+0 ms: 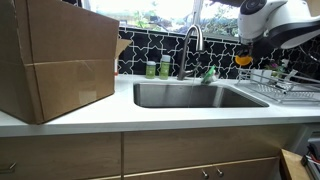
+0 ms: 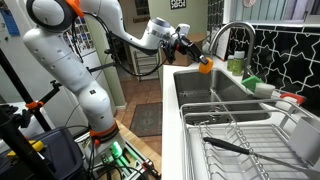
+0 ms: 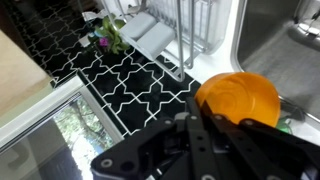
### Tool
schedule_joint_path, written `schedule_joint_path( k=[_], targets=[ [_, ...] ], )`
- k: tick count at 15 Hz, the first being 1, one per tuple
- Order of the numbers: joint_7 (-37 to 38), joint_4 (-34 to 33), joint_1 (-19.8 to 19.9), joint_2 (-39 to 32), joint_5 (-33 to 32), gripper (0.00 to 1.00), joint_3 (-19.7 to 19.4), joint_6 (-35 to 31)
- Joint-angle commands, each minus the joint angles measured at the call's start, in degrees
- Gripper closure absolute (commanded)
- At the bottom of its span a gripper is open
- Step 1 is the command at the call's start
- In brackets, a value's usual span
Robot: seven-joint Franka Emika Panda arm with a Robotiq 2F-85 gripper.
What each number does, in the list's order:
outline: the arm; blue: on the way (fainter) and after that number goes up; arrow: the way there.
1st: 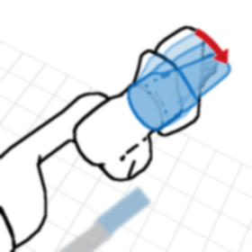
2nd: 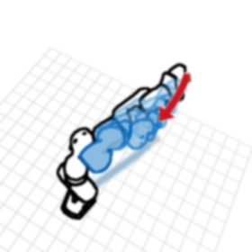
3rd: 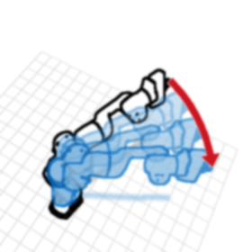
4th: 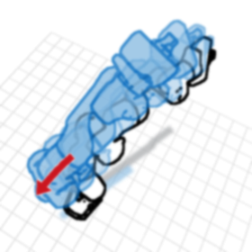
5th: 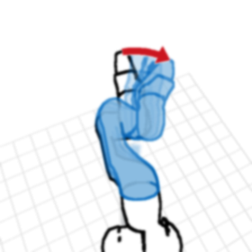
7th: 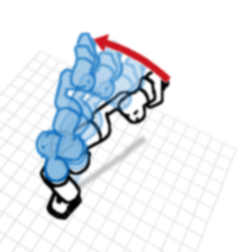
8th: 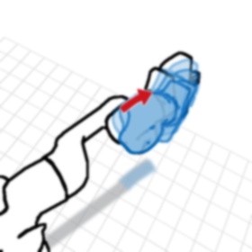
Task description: Pick up the orange bowl, pour the water into the sink and put the orange bowl back on the kitchen counter
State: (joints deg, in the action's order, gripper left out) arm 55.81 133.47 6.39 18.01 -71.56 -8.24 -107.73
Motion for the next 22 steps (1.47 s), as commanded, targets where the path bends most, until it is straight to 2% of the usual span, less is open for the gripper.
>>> schedule_joint_path(
  k=[1, 7, 12, 16, 22],
  targets=[
    [-4.5, 4.0, -0.6, 3.6, 9.4, 0.99, -1.8, -4.9],
    [-13.0, 8.6, -0.2, 6.7, 25.9, 0.99, -2.0, -11.3],
    [-22.9, 11.7, 0.5, 7.1, 41.2, 0.99, -1.7, -15.4],
    [-34.0, 13.6, 0.9, 6.7, 54.3, 0.99, -1.7, -16.8],
    [-54.2, 14.5, 0.4, 2.5, 70.9, 0.99, -5.5, -14.4]
  ],
)
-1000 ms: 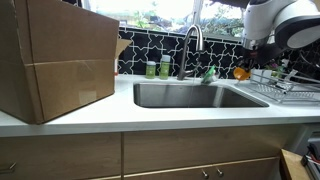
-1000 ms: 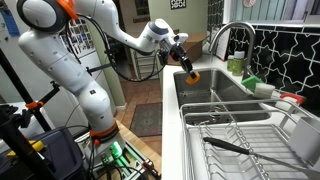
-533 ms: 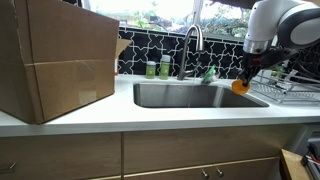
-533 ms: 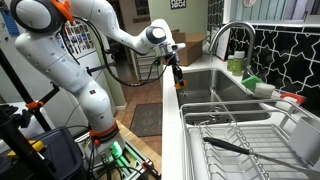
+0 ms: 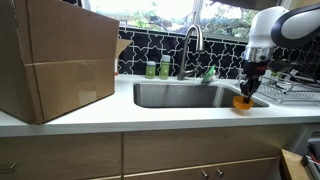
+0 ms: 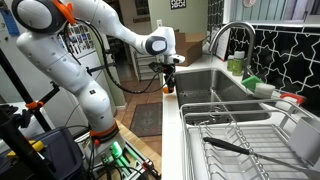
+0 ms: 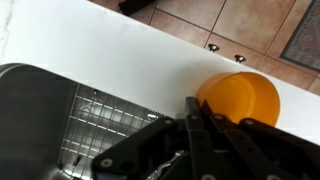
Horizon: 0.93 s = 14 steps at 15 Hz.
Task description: Pick up the orange bowl, pour the water into the sink and put the orange bowl back on the kitchen counter
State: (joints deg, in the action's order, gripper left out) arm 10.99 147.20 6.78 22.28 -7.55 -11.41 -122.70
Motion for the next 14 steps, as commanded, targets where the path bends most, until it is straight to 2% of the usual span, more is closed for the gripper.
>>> schedule_joint_path(
  k=[1, 5, 9, 11, 14],
  targets=[
    [-13.0, 0.7, 0.0, -2.4, 9.2, 0.99, -3.2, 1.6],
    [-25.3, -1.4, 0.3, -5.2, 16.6, 0.99, -6.2, 9.4],
    [-32.2, -5.4, 1.4, -7.2, 21.2, 0.99, -8.1, 22.8],
    [-30.1, -6.4, 2.9, -6.8, 19.8, 0.99, -7.4, 24.8],
    [-23.7, -7.1, 4.7, -6.9, 16.4, 0.99, -5.6, 21.5]
  ],
)
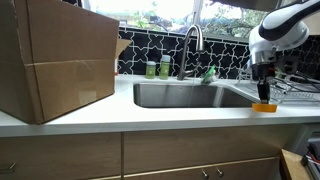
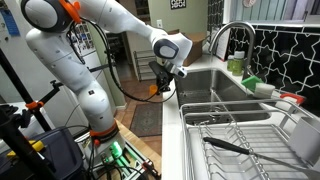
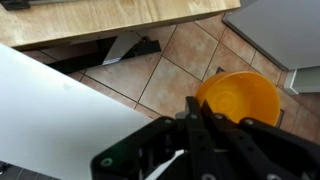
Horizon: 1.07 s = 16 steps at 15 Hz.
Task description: Pick up the orange bowl, pour the water into the sink and put the orange bowl back on the kitchen counter
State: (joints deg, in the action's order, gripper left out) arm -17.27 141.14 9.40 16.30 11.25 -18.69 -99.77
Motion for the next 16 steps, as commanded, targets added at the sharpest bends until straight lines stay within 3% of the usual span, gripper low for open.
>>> schedule_joint_path(
  k=[1, 8, 13, 14, 16],
  targets=[
    [6.2, -1.2, 2.4, -1.3, -3.1, 0.99, 2.0, -1.9],
    [16.7, 0.0, 3.3, -3.6, -7.2, 0.99, 4.4, -10.1],
    [16.5, 0.4, 2.9, -5.0, -4.4, 0.99, 4.3, -11.9],
    [16.9, 0.6, 3.0, -4.9, -4.5, 0.71, 4.3, -12.2],
    [17.6, 0.9, 3.1, -4.5, -5.4, 0.64, 4.5, -13.1]
  ],
)
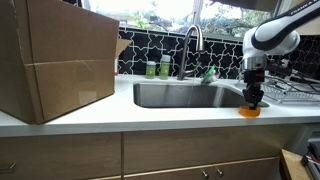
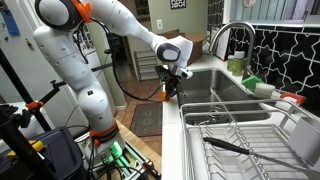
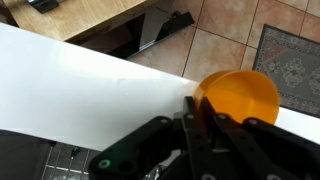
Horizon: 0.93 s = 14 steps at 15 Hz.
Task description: Pick up the orange bowl, pour the water into the sink and put the orange bowl back on the kitchen counter
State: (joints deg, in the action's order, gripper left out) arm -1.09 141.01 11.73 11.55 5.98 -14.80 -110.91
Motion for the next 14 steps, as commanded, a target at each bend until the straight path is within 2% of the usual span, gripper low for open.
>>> schedule_joint_path(
  k=[1, 8, 9, 14],
  targets=[
    [2.3, 1.1, 1.0, 0.5, -0.9, 0.55, 0.7, -2.8],
    [4.8, 0.8, 1.3, 0.2, -1.8, 0.04, 0.7, -4.9],
    [5.1, 0.8, 1.4, 0.4, -2.0, 0.00, 0.7, -5.1],
    [4.9, 1.0, 2.1, 4.0, -1.7, 0.00, 0.4, -3.9]
  ],
)
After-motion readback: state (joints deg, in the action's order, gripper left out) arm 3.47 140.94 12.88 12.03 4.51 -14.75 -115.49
